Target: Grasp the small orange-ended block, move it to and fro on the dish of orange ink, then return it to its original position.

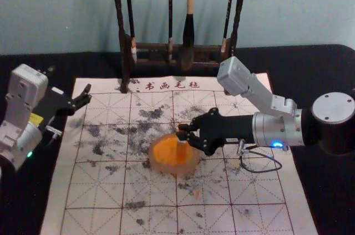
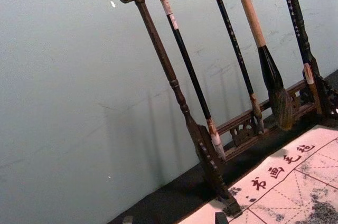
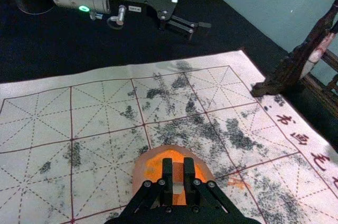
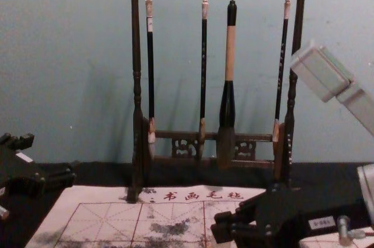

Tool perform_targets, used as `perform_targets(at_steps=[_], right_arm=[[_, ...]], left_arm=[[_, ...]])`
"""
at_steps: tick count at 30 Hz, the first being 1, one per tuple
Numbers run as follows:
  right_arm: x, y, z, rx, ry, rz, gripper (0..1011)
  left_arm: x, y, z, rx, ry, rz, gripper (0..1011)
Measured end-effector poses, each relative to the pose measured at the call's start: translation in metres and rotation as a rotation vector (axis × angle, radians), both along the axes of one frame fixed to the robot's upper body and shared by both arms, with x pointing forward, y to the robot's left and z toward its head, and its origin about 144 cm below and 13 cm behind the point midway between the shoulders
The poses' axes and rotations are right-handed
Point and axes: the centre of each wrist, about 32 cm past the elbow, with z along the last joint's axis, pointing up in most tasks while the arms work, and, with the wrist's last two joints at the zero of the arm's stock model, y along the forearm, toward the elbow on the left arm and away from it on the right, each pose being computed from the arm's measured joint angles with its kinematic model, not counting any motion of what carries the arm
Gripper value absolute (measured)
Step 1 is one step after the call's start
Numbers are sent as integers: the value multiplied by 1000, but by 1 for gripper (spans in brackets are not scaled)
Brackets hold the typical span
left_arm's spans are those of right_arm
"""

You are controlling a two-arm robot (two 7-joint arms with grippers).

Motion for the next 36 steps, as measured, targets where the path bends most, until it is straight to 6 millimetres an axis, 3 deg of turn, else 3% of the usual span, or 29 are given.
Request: perform_targets(at_steps=[36], right_arm=[[5,26,-1,21,11,34,119]], left_arm=[[0,0,0,0,0,0,1001]])
